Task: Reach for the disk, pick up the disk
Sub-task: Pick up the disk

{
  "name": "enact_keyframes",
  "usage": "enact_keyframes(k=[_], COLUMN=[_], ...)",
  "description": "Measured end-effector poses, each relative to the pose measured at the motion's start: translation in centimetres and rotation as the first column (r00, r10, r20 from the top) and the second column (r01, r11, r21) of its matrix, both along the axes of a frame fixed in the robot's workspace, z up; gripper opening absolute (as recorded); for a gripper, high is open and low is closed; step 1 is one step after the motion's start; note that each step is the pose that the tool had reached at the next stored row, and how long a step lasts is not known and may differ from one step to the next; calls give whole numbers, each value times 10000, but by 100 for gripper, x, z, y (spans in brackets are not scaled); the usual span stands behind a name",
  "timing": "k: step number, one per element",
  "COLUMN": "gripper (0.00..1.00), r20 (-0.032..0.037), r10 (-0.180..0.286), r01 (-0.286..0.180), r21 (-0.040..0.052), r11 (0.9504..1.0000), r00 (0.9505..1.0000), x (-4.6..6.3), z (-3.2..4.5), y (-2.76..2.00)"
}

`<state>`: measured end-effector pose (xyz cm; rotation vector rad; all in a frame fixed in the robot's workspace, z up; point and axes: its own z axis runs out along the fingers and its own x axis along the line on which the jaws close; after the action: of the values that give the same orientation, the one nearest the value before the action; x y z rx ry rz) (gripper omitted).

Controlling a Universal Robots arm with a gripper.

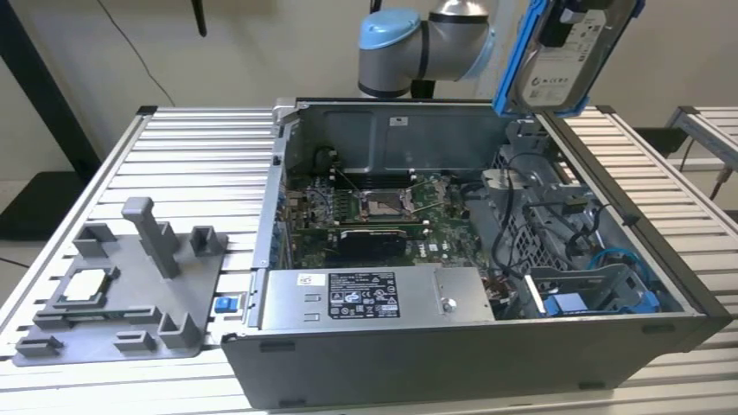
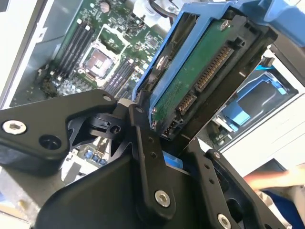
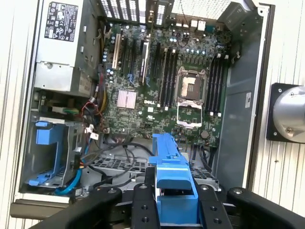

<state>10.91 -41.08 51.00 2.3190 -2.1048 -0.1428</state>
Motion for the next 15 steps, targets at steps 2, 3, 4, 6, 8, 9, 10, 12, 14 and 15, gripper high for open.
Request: enact_keyframes(k=[2, 3, 4, 6, 8, 9, 10, 12, 14, 15], gripper=[0, 0, 0, 0, 0, 0, 0, 0, 0, 0], r20=[1, 0, 0, 0, 0, 0, 0, 0, 0, 0], r10=[-1, -1, 0, -1, 0, -1, 0, 0, 0, 0], r01=[1, 1, 0, 1, 0, 1, 0, 0, 0, 0], r21=[19, 26, 35, 47, 54, 56, 58, 63, 66, 68], r11=[10000, 10000, 10000, 10000, 10000, 10000, 10000, 10000, 10000, 10000], r00=[10000, 10000, 10000, 10000, 10000, 10000, 10000, 10000, 10000, 10000], x=[1, 1, 1, 1, 1, 1, 1, 1, 1, 1], z=[0, 0, 0, 0, 0, 0, 0, 0, -1, 0], y=[-73, -110, -149, -225, -298, -333, -369, -439, -506, -539])
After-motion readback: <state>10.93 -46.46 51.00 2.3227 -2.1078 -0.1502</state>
